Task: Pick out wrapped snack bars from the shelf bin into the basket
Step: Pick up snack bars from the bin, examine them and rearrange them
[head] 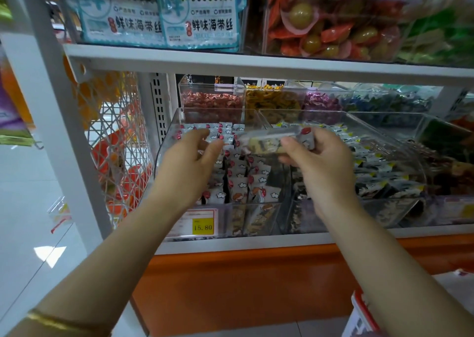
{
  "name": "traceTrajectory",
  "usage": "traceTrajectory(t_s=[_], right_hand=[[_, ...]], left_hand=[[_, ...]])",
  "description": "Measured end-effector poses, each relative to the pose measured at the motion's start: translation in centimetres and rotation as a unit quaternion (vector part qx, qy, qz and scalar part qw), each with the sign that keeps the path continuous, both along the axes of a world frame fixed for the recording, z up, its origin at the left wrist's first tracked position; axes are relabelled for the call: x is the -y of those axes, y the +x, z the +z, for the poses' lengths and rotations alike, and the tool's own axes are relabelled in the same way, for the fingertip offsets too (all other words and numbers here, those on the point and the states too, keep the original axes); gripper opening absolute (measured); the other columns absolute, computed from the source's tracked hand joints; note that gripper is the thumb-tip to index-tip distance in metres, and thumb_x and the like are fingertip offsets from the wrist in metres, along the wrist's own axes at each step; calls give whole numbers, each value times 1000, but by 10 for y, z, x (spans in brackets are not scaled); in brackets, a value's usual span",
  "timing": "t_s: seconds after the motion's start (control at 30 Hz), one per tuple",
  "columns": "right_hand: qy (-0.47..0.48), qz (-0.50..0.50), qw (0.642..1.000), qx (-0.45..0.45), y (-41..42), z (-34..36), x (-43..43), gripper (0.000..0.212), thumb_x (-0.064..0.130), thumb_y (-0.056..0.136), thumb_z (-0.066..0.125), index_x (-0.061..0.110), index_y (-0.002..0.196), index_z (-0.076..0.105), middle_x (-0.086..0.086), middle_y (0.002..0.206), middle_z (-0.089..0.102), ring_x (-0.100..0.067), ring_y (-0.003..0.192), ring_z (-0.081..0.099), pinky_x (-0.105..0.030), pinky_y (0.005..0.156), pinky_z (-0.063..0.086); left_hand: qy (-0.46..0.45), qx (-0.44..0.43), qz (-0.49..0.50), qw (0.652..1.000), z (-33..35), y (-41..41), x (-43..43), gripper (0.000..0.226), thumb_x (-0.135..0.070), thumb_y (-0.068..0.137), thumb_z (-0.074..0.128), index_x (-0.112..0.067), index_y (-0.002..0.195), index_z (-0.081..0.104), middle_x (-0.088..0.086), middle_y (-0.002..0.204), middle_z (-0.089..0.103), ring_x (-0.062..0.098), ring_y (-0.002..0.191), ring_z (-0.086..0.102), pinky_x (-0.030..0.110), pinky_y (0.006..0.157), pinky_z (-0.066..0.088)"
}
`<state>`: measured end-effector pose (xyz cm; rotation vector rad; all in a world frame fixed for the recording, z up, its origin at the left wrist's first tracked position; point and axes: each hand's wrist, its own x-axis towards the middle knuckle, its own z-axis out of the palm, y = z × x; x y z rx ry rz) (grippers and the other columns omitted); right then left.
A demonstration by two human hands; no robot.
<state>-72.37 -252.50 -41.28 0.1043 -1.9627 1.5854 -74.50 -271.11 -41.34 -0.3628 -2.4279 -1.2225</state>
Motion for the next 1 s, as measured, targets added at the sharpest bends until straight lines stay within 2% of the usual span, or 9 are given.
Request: traceTrajectory(t_s=[0.1, 0.17, 0.23, 0.33, 0.47, 0.6, 0.7, 0.83, 1.0], right_hand=[[-2, -62, 998, -1, -15, 4, -8, 21, 19, 87, 64, 8, 105, 61, -8, 101, 66, -15, 79, 68, -36, 77, 57], [-16, -64, 998, 17, -22, 0, -8, 11, 21, 88, 64, 16, 97, 59, -2, 98, 63, -13, 77, 68, -33, 75, 56], [-47, -64, 996, 28, -26, -7, -6, 13, 23, 89, 62, 27, 84, 51, 6, 90, 60, -8, 75, 68, -24, 67, 52], [-72, -68, 995, 28, -29, -12, -7, 16, 23, 89, 62, 29, 83, 48, 10, 83, 60, -12, 76, 68, -25, 68, 53], [-77, -58, 994, 49, -32, -12, -10, 17, 24, 90, 61, 14, 100, 53, 2, 91, 63, -9, 76, 69, -30, 69, 55], [-64, -47, 996, 47, -36, -2, -12, 15, 18, 89, 62, 4, 92, 56, 0, 80, 62, -11, 68, 68, -27, 66, 58], [-9, -38, 999, 14, -48, 13, -9, 13, 11, 88, 63, -1, 90, 61, -12, 87, 66, -26, 80, 67, -40, 77, 57], [130, -19, 991, 21, -84, 29, 6, 15, 9, 88, 61, -5, 94, 60, -19, 98, 64, -32, 92, 63, -51, 81, 52], [362, 13, 931, 49, -128, 35, 26, 23, 16, 90, 60, 2, 108, 59, -13, 109, 62, -24, 99, 59, -36, 87, 48]], left_hand=[[-136, 5, 37, 990, 5, -36, -3, 39, -27, 97, 45, -9, 131, 50, 11, 130, 54, 24, 111, 54, 29, 90, 44], [-223, 28, 20, 974, 6, -60, -12, 32, -27, 96, 44, -3, 114, 56, 18, 123, 54, 33, 114, 49, 43, 97, 41], [-285, 69, -9, 956, 4, -80, -25, 27, -26, 97, 39, -2, 93, 49, 19, 112, 52, 34, 112, 46, 49, 97, 38], [-400, 103, -25, 910, -7, -105, -39, 43, -36, 100, 24, -4, 117, 47, 13, 136, 41, 26, 134, 28, 58, 108, 21], [-515, 113, -39, 849, -18, -117, -40, 54, -44, 99, 10, -21, 147, 23, 12, 151, 24, 27, 145, 6, 63, 110, 10], [-513, 88, -48, 853, -18, -108, -37, 51, -44, 98, 10, -31, 146, 20, 7, 149, 29, 28, 142, 12, 65, 107, 15], [-499, 100, -46, 860, -18, -97, -33, 67, -52, 90, 4, -20, 142, 32, 6, 146, 33, 24, 140, 17, 62, 107, 14], [-451, 94, -35, 887, -21, -87, -33, 62, -54, 94, 11, -16, 133, 41, 9, 144, 36, 22, 139, 21, 58, 110, 10], [-515, 70, -52, 853, -21, -80, -27, 53, -45, 97, 10, -26, 144, 23, 8, 152, 24, 26, 141, 14, 60, 108, 17]])
